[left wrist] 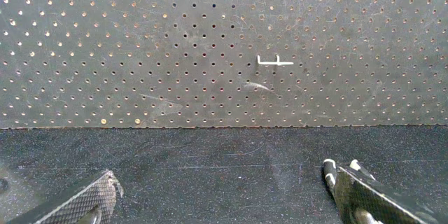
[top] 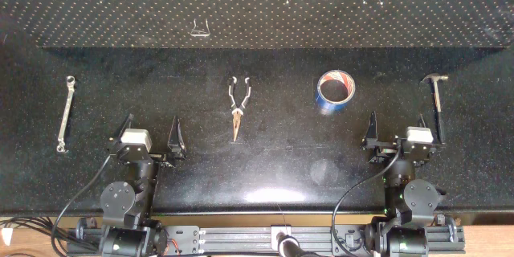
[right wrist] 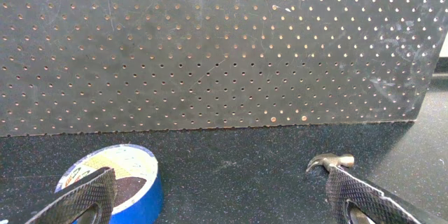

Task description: Place Tools Onto Pegboard

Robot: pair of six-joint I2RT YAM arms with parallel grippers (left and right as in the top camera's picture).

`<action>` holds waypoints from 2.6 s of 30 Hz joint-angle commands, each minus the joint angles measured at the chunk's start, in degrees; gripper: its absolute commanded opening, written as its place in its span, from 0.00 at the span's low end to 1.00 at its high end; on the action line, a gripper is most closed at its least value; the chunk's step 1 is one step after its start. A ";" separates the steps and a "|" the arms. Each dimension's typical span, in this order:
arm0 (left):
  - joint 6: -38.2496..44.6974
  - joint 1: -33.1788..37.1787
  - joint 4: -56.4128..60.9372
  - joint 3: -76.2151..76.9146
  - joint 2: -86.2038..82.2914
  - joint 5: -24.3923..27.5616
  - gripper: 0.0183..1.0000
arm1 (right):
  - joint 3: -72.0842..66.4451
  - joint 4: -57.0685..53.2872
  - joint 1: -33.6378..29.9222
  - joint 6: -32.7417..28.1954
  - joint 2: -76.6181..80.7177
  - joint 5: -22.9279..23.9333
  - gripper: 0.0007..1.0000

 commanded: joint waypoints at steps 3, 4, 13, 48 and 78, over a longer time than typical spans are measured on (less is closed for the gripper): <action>-0.46 6.62 -0.46 -0.13 -0.70 2.21 0.99 | -0.31 -0.15 0.44 -0.81 -0.68 -0.37 0.98; -0.46 6.62 -0.46 -0.13 -0.70 2.21 0.99 | -0.31 -0.15 0.44 -0.81 -0.68 -0.37 0.98; -0.46 6.62 -0.46 -0.13 -0.70 2.21 0.99 | -0.31 -0.15 0.44 -0.81 -0.68 -0.37 0.98; 45.64 47.36 -51.39 75.73 104.21 2.38 0.99 | -0.31 -0.15 0.44 -0.81 -0.68 -0.37 0.98; 44.04 47.23 -45.77 71.10 109.02 8.26 0.01 | -0.31 -0.15 0.44 -0.81 -0.68 -0.37 0.98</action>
